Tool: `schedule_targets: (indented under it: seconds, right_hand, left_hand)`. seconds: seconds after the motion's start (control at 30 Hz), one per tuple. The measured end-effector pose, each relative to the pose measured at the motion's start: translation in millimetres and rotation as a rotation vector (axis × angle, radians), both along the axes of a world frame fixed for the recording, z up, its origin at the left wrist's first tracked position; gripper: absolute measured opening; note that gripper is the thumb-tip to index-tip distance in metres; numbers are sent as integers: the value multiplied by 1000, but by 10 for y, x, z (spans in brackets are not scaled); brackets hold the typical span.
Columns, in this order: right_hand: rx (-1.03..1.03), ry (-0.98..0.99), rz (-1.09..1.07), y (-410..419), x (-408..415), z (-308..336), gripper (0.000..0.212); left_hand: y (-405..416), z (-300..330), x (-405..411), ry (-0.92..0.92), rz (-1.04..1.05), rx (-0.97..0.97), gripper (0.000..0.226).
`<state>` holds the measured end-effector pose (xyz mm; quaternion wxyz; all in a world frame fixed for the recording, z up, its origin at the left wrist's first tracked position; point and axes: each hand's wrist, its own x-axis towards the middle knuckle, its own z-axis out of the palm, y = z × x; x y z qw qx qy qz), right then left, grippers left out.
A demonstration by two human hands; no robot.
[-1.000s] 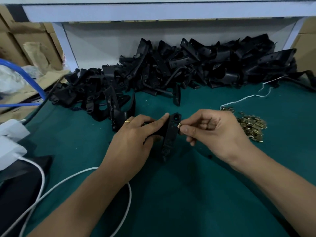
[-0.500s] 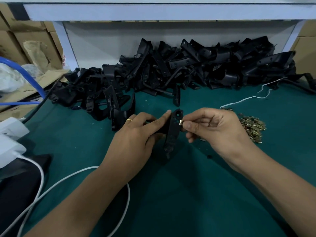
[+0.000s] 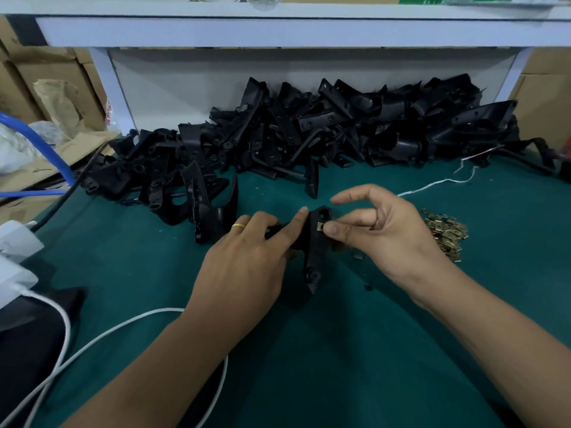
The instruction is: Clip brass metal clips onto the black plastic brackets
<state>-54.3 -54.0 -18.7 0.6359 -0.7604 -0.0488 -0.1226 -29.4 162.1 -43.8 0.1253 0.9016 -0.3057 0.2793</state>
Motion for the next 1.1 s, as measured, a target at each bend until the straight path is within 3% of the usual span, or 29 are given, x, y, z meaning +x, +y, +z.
schedule_targets:
  seconds: [0.1, 0.17, 0.33, 0.63, 0.9, 1.1]
  right_hand:
    - [-356, -147, -328, -326, 97, 7, 2]
    - [-551, -160, -547, -617, 123, -2, 10]
    - [-965, 14, -540, -919, 169, -110, 12]
    - [-1107, 206, -338, -942, 60, 70, 10]
    - [-1000, 192, -441, -915, 108, -7, 11]
    - [-1056, 186, -417, -887, 139, -60, 15]
  left_hand:
    - [-21, -4, 23, 57, 49, -66, 58]
    - [33, -6, 49, 96, 89, -95, 59]
    - [114, -14, 93, 140, 167, -101, 59]
    - [140, -15, 117, 188, 203, -102, 57]
    - [112, -18, 118, 215, 211, -133, 55]
    - [116, -19, 114, 239, 206, -161, 55]
